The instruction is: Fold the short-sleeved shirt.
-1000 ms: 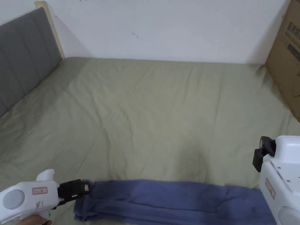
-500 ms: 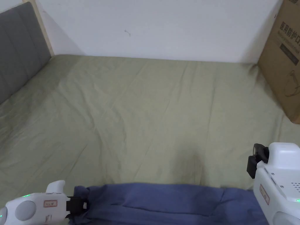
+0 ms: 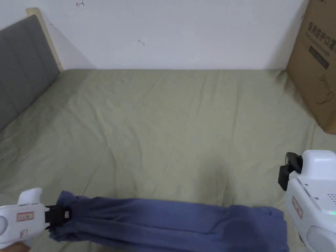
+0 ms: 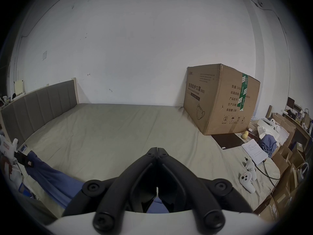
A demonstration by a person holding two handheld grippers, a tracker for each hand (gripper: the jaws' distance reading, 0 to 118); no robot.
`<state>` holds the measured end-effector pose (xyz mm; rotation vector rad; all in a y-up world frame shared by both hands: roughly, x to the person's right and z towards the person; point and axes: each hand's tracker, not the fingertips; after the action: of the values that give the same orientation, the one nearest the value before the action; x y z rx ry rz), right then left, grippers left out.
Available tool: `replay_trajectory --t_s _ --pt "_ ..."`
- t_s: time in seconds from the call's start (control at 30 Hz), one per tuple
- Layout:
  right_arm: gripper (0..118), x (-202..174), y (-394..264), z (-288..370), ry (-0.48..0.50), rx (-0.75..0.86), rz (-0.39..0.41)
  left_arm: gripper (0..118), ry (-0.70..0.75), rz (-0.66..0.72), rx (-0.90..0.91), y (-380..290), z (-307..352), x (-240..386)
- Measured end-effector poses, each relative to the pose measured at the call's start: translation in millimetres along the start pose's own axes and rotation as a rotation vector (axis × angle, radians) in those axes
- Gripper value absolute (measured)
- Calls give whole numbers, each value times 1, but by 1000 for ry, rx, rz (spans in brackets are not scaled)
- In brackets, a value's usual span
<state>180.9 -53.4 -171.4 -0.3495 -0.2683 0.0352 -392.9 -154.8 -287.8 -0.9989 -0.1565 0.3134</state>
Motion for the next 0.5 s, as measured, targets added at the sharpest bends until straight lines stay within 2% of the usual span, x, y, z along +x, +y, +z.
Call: replay_trajectory --t_s 0.17,0.27,0.5 --pt "0 8 -1 5 0 6 -12 8 64 22 14 1 13 -15" --pt "0 12 -3 8 -1 12 -15 8 51 16 37 -1 25 20" --pt "0 15 -3 13 12 18 -18 8 -106 -37 25 0 27 127"
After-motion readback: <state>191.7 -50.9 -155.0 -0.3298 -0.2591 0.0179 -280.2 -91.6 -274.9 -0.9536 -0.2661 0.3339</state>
